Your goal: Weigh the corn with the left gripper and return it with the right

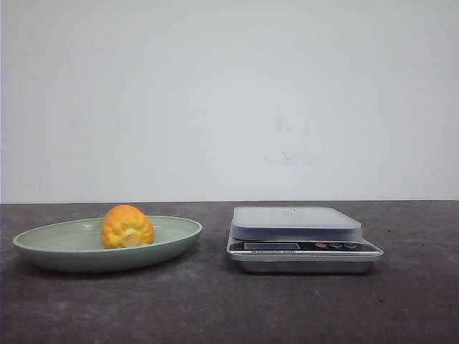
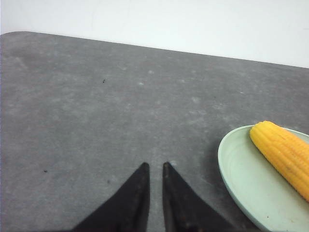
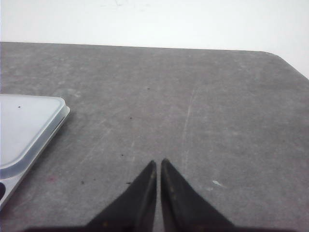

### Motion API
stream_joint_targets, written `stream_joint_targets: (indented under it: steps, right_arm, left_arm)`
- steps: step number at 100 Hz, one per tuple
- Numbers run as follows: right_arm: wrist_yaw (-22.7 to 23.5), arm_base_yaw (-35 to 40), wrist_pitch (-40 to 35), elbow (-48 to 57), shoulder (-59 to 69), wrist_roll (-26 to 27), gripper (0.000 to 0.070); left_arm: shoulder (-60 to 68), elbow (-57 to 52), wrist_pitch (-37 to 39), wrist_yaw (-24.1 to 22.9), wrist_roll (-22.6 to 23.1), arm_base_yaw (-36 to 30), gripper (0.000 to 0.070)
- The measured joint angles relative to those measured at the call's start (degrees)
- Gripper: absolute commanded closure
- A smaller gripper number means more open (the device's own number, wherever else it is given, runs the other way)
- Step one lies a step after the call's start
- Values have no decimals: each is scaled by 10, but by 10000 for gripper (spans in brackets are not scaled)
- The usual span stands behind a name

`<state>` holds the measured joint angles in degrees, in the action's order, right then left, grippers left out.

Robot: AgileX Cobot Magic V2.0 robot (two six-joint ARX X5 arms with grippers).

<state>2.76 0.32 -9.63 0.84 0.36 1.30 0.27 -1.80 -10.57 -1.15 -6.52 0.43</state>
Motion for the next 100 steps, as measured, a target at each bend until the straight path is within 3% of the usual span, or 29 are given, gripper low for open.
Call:
stream_joint_targets:
  steps: [54, 71, 81, 91, 100]
  right_arm:
    - [2, 0, 0, 0, 0, 20, 693]
    - [0, 0, 1, 0, 0, 54, 697]
    - [0, 0, -21, 17, 2, 102, 700]
    - [4, 0, -45, 78, 32, 164, 700]
    - [17, 6, -64, 163, 95, 202, 700]
  left_arm:
    - [0, 0, 2, 0, 0, 0, 700]
    - [0, 0, 52, 0, -5, 0, 696]
    - [1, -5, 72, 0, -47, 0, 690]
    - [32, -50, 31, 3, -110, -3, 688]
    - [83, -133, -4, 10, -140, -8, 689]
